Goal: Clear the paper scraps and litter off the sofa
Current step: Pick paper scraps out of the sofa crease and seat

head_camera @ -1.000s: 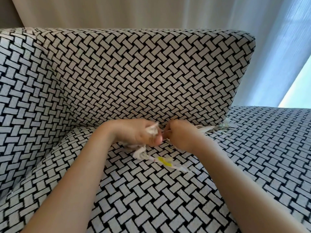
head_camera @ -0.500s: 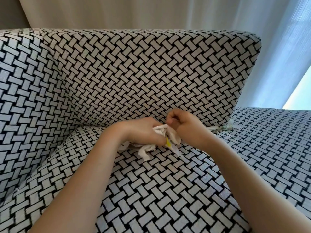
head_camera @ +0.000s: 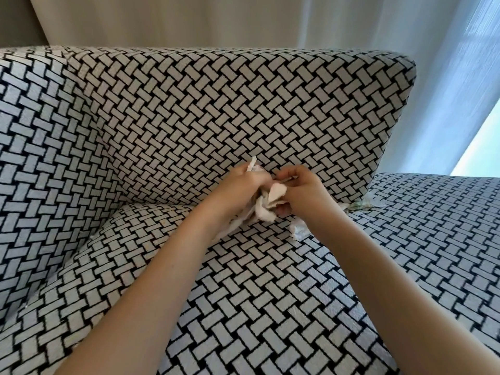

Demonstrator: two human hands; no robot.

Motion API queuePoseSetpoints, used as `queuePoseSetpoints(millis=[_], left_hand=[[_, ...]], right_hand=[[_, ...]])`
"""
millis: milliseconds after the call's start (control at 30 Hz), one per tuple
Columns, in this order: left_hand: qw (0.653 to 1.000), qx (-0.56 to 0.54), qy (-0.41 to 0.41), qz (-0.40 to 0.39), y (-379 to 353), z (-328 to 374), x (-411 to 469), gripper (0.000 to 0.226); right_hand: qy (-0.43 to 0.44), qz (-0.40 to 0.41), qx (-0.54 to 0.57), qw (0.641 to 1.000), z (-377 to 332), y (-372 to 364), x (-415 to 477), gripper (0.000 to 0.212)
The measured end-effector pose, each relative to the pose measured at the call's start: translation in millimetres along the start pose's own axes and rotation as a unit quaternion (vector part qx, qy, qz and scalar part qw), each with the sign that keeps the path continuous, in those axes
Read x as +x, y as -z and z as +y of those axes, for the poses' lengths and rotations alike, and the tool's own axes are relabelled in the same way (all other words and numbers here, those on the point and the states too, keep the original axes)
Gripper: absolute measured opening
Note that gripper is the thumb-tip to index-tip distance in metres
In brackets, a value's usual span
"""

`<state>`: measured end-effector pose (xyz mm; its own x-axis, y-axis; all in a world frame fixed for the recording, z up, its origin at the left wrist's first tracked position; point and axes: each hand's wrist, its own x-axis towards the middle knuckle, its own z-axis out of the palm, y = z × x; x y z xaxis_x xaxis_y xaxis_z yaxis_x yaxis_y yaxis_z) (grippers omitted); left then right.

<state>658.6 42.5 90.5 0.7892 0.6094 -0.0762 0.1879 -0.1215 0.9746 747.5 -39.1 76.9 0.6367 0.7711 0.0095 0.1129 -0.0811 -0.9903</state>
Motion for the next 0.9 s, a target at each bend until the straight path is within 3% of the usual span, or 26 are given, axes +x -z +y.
queuePoseSetpoints(millis=[67, 100, 133, 233, 267, 300, 367, 400, 500, 700, 833, 900], left_hand=[[0.999, -0.026, 0.015, -0.035, -4, 0, 2, 0.030], [0.999, -0.029, 0.020, -0.039, -4, 0, 4, 0.052], [0.998, -0.040, 0.023, -0.044, -4, -1, 3, 0.058], [0.998, -0.049, 0.009, -0.026, 1, -2, 3, 0.022], [0.999, -0.047, 0.015, -0.012, 1, -1, 2, 0.024], [0.999, -0.036, 0.016, 0.009, 2, -2, 2, 0.027], [0.998, -0.009, 0.022, 0.059, 3, -4, 4, 0.030], [0.997, -0.007, 0.029, 0.075, 4, -4, 4, 0.029], [0.995, -0.018, 0.039, 0.091, 5, -6, 6, 0.028], [0.992, -0.069, 0.076, 0.077, 5, -7, 6, 0.026], [0.985, -0.123, 0.080, 0.088, 4, -6, 6, 0.023], [0.983, -0.136, 0.070, 0.103, 2, -6, 7, 0.025]], right_hand=[[-0.012, 0.018, 0.068, 0.997, -2, 3, -1, 0.010], [-0.020, 0.011, 0.086, 0.996, -5, 4, -3, 0.004], [-0.026, -0.005, 0.104, 0.994, -7, 5, -4, 0.008], [-0.067, -0.057, 0.141, 0.986, -15, 8, -9, 0.017], [-0.051, -0.063, 0.079, 0.994, -15, 9, -9, 0.015], [-0.016, -0.058, -0.052, 0.997, -14, 10, -10, 0.015], [0.078, -0.065, -0.345, 0.933, -12, 12, -10, 0.019], [0.105, -0.096, -0.416, 0.898, -10, 13, -11, 0.019], [0.077, -0.176, -0.456, 0.869, -8, 11, -17, 0.022], [0.110, -0.139, -0.514, 0.839, -5, 1, -17, 0.011], [0.122, -0.141, -0.591, 0.785, 0, -7, -20, 0.019], [0.112, -0.154, -0.566, 0.802, 2, -3, -20, 0.022]])
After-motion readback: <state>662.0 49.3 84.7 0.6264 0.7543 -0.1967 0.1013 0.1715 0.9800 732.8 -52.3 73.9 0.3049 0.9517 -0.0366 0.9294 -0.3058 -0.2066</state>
